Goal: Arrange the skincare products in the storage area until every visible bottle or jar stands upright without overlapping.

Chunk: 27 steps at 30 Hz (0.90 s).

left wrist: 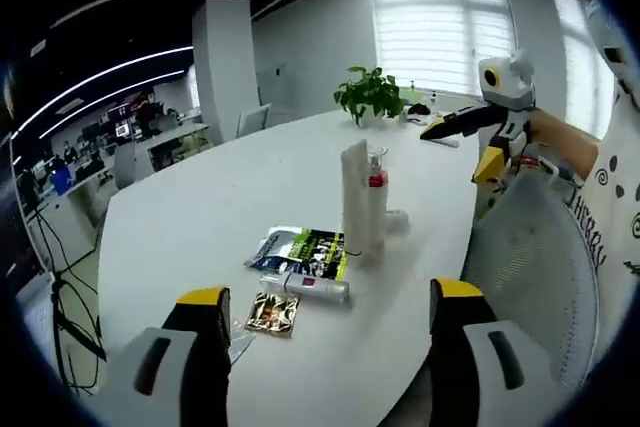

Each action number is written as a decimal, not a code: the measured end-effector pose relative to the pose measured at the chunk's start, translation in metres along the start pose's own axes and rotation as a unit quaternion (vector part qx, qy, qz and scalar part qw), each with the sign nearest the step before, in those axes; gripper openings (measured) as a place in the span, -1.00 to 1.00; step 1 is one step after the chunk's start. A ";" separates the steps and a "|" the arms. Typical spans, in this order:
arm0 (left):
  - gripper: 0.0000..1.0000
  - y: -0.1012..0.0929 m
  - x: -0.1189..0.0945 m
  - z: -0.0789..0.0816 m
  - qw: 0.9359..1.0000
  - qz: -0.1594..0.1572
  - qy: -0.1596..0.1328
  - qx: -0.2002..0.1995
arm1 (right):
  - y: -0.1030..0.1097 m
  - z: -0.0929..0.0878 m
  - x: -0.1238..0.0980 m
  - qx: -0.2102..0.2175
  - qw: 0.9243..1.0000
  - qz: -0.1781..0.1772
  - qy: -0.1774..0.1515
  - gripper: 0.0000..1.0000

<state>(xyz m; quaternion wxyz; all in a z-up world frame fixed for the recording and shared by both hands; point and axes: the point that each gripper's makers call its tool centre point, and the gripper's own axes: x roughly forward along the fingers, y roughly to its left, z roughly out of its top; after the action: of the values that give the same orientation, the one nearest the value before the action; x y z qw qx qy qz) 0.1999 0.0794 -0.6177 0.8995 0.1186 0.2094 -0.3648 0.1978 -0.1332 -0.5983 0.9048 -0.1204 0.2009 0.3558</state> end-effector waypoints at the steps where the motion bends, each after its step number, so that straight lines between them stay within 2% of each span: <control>1: 0.66 0.001 -0.002 -0.001 1.000 0.004 -0.001 -0.002 | 0.000 0.000 0.000 -0.002 1.000 -0.001 0.000 0.71; 5: 0.79 0.003 -0.007 -0.002 1.000 0.014 -0.001 -0.010 | 0.000 -0.001 -0.002 -0.002 1.000 -0.001 0.001 0.75; 8: 0.77 0.003 -0.009 -0.004 1.000 0.016 0.005 -0.009 | -0.001 -0.003 -0.003 -0.006 1.000 -0.003 0.007 0.77; 13: 0.92 0.002 -0.013 -0.001 1.000 0.018 -0.004 -0.021 | -0.003 -0.005 -0.005 -0.001 1.000 -0.008 0.010 0.85; 17: 0.98 0.002 -0.015 -0.003 1.000 0.019 0.002 -0.018 | -0.005 -0.005 -0.004 -0.005 1.000 -0.013 0.009 0.92; 20: 0.98 0.003 -0.015 -0.004 1.000 0.022 0.001 -0.019 | -0.005 -0.004 -0.005 -0.007 1.000 -0.015 0.007 0.98; 27: 0.98 0.003 -0.013 -0.007 1.000 0.020 0.002 -0.018 | -0.005 -0.006 -0.005 -0.005 1.000 -0.016 0.011 0.99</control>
<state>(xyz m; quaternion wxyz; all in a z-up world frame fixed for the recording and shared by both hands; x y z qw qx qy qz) 0.1915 0.0919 -0.6172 0.9081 0.1071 0.2149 -0.3432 0.1964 -0.1421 -0.6014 0.9073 -0.1324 0.2074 0.3410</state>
